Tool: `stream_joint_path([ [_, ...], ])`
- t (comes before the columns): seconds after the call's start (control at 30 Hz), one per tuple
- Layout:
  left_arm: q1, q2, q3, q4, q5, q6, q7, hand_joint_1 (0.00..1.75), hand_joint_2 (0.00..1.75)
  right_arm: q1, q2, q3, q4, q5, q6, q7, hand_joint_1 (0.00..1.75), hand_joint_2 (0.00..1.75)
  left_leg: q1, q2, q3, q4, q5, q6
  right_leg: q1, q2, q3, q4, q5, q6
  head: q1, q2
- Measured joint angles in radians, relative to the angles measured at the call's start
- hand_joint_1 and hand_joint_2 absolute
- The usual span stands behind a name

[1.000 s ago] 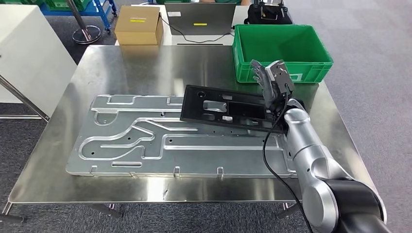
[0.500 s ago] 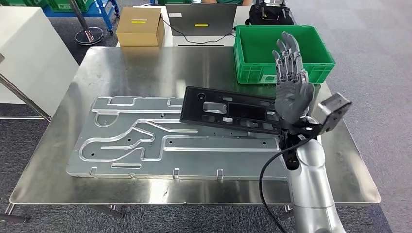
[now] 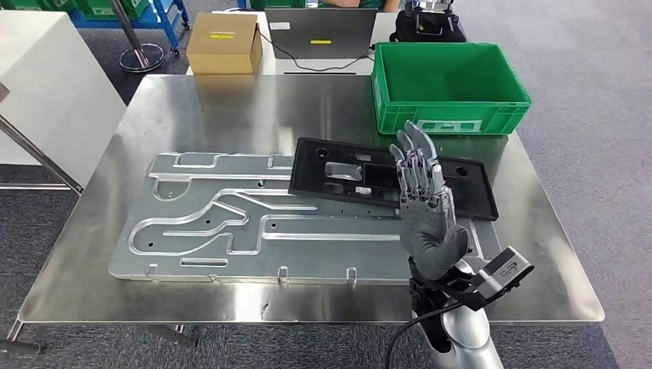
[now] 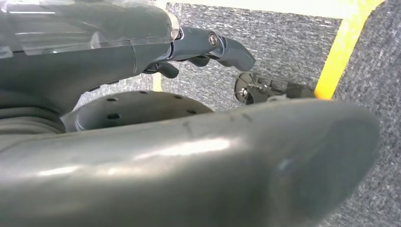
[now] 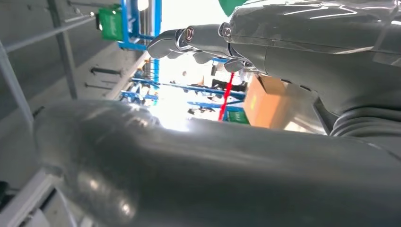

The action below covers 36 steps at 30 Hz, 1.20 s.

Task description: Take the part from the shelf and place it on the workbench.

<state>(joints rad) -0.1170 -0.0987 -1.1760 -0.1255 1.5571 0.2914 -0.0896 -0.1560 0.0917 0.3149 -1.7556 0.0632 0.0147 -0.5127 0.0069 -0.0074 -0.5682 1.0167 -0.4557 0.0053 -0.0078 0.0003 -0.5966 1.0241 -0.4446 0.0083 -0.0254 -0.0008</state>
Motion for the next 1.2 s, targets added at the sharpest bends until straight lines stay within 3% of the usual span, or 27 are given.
stream_joint_path([
  [0.07,0.0,0.005,0.001,0.0,0.0,-0.006,0.0,0.0,0.0,0.018,0.002,0.0,-0.004,-0.007,-0.004,-0.002,0.0,0.0,0.003,0.001,-0.001,-0.008,0.01,0.015,-0.003,0.0,-0.01,0.03,-0.029,0.01,0.001,0.0],
  [0.17,-0.001,0.013,0.002,0.0,0.0,-0.01,0.0,0.0,0.0,0.041,0.002,0.0,-0.007,-0.019,-0.003,-0.01,0.0,0.0,0.001,0.004,-0.012,-0.011,0.022,0.027,-0.005,0.0,-0.077,0.2,-0.138,0.018,0.001,0.0],
  [0.2,0.0,0.015,0.002,0.0,-0.001,-0.011,0.0,0.0,0.0,0.048,0.002,0.0,-0.007,-0.022,-0.001,-0.013,0.0,0.0,-0.001,0.004,-0.018,-0.01,0.025,0.027,-0.005,0.0,-0.096,0.251,-0.161,0.02,0.001,0.0],
  [0.23,0.0,0.017,0.002,0.0,-0.001,-0.011,-0.001,0.0,0.0,0.053,0.003,0.0,-0.006,-0.024,0.002,-0.015,0.0,0.0,-0.002,0.004,-0.023,-0.008,0.028,0.027,-0.005,0.0,-0.098,0.27,-0.164,0.02,0.001,0.0],
  [0.27,0.001,0.018,0.002,0.0,-0.001,-0.011,-0.002,0.0,0.0,0.057,0.003,0.0,-0.006,-0.025,0.003,-0.016,0.0,0.0,-0.003,0.004,-0.028,-0.006,0.03,0.026,-0.005,0.0,-0.081,0.25,-0.148,0.018,0.001,0.0],
  [0.37,0.0,0.021,0.002,0.0,-0.004,-0.011,-0.004,0.0,0.0,0.059,0.006,0.0,-0.008,-0.025,0.005,-0.016,0.0,0.0,-0.006,0.003,-0.037,0.002,0.036,0.019,-0.001,0.0,0.036,0.054,-0.074,0.004,0.001,0.0],
  [0.4,0.0,0.021,0.002,0.0,-0.006,-0.012,-0.005,0.0,0.0,0.06,0.008,0.0,-0.009,-0.026,0.005,-0.017,0.0,0.0,-0.008,0.002,-0.038,0.003,0.039,0.014,0.001,0.0,0.059,0.012,-0.061,0.0,0.001,0.0],
  [0.47,0.0,0.022,0.002,0.0,-0.01,-0.013,-0.007,0.0,0.0,0.065,0.011,0.0,-0.01,-0.03,0.005,-0.019,0.0,0.0,-0.009,0.002,-0.041,0.003,0.047,0.003,0.007,0.001,0.063,-0.004,-0.051,-0.007,0.0,0.0],
  [0.53,0.001,0.025,0.002,0.0,-0.011,-0.015,-0.01,0.0,0.0,0.074,0.014,0.0,-0.011,-0.038,0.007,-0.027,0.0,0.0,-0.009,0.002,-0.046,0.006,0.044,-0.009,0.002,-0.001,0.055,-0.009,-0.037,-0.018,0.001,0.0],
  [0.57,0.002,0.027,0.002,0.0,-0.011,-0.015,-0.012,0.0,0.0,0.079,0.017,0.0,-0.011,-0.04,0.008,-0.034,0.0,0.0,-0.008,0.001,-0.055,0.023,0.025,-0.014,-0.001,-0.003,0.049,-0.013,-0.028,-0.025,0.0,0.0],
  [0.63,0.002,0.031,0.001,0.001,-0.013,-0.017,-0.016,0.0,0.0,0.091,0.021,0.0,-0.01,-0.042,0.008,-0.048,0.0,0.0,-0.004,0.002,-0.089,0.116,-0.056,-0.022,-0.004,-0.007,0.03,-0.016,-0.009,-0.035,-0.003,0.0],
  [0.7,0.003,0.034,0.001,0.001,-0.016,-0.018,-0.019,0.0,0.0,0.105,0.022,0.0,-0.007,-0.041,0.008,-0.057,0.0,0.0,0.0,0.002,-0.122,0.24,-0.132,-0.029,-0.003,-0.008,0.005,-0.014,0.007,-0.036,-0.004,0.0],
  [0.73,0.003,0.035,0.001,0.001,-0.017,-0.018,-0.019,0.0,0.0,0.111,0.022,0.0,-0.006,-0.041,0.008,-0.058,0.0,0.0,0.001,0.002,-0.12,0.268,-0.146,-0.032,-0.002,-0.008,-0.008,-0.011,0.015,-0.035,-0.004,0.0],
  [0.77,0.003,0.037,0.0,0.001,-0.017,-0.019,-0.019,0.0,0.0,0.115,0.022,0.0,-0.004,-0.041,0.008,-0.06,0.0,0.0,0.003,0.002,-0.099,0.258,-0.143,-0.034,-0.003,-0.009,-0.022,-0.007,0.022,-0.034,-0.004,0.0],
  [0.8,0.003,0.038,0.0,0.001,-0.017,-0.019,-0.019,0.0,0.0,0.118,0.022,0.0,-0.003,-0.04,0.008,-0.062,0.0,0.0,0.004,0.002,-0.057,0.208,-0.125,-0.034,-0.003,-0.009,-0.034,-0.002,0.029,-0.031,-0.004,0.0],
  [0.87,0.0,0.04,0.0,0.001,-0.017,-0.02,-0.019,0.0,0.0,0.121,0.023,0.0,-0.003,-0.04,0.008,-0.065,0.0,0.0,0.004,0.002,0.041,0.061,-0.091,-0.03,-0.003,-0.008,-0.052,0.006,0.042,-0.022,-0.004,0.0],
  [0.9,-0.002,0.041,0.0,0.001,-0.018,-0.021,-0.02,0.0,0.0,0.122,0.024,-0.001,-0.003,-0.04,0.008,-0.067,0.0,0.0,0.001,0.001,0.07,0.012,-0.079,-0.025,-0.003,-0.008,-0.056,0.008,0.048,-0.016,-0.004,0.0],
  [0.93,-0.003,0.042,0.0,0.001,-0.019,-0.022,-0.02,0.0,0.0,0.123,0.025,-0.001,-0.003,-0.04,0.008,-0.067,0.0,0.0,-0.002,0.001,0.08,-0.011,-0.073,-0.019,-0.003,-0.008,-0.058,0.008,0.055,-0.01,-0.004,0.0],
  [1.03,-0.003,0.045,-0.004,0.001,-0.027,-0.025,-0.021,0.0,0.0,0.135,0.028,-0.007,-0.006,-0.039,0.005,-0.068,0.0,0.0,-0.004,0.002,0.065,-0.013,-0.044,0.004,-0.005,-0.006,-0.061,0.001,0.073,0.01,-0.005,0.0],
  [1.07,-0.003,0.045,-0.005,0.001,-0.029,-0.026,-0.021,0.0,0.0,0.141,0.028,-0.011,-0.009,-0.039,0.004,-0.068,0.0,0.0,-0.002,0.005,0.057,-0.016,-0.032,0.012,-0.006,-0.005,-0.068,0.012,0.055,0.015,-0.004,0.0],
  [1.1,-0.004,0.046,-0.007,0.001,-0.032,-0.027,-0.021,0.0,0.0,0.148,0.028,-0.016,-0.011,-0.038,0.004,-0.068,0.0,0.0,0.0,0.007,0.046,-0.019,-0.018,0.019,-0.006,-0.003,-0.079,0.041,0.018,0.019,-0.002,0.0],
  [1.17,-0.005,0.048,-0.01,0.001,-0.037,-0.028,-0.021,0.0,0.0,0.16,0.028,-0.023,-0.014,-0.035,0.002,-0.068,0.0,0.0,0.0,0.01,0.018,-0.019,0.007,0.028,-0.008,-0.001,-0.109,0.149,-0.091,0.025,0.0,0.0],
  [1.2,-0.005,0.049,-0.012,0.001,-0.039,-0.028,-0.021,0.0,0.0,0.167,0.028,-0.026,-0.015,-0.033,0.0,-0.067,0.0,0.0,-0.002,0.011,0.002,-0.018,0.019,0.029,-0.008,-0.001,-0.118,0.209,-0.131,0.027,0.001,0.0],
])
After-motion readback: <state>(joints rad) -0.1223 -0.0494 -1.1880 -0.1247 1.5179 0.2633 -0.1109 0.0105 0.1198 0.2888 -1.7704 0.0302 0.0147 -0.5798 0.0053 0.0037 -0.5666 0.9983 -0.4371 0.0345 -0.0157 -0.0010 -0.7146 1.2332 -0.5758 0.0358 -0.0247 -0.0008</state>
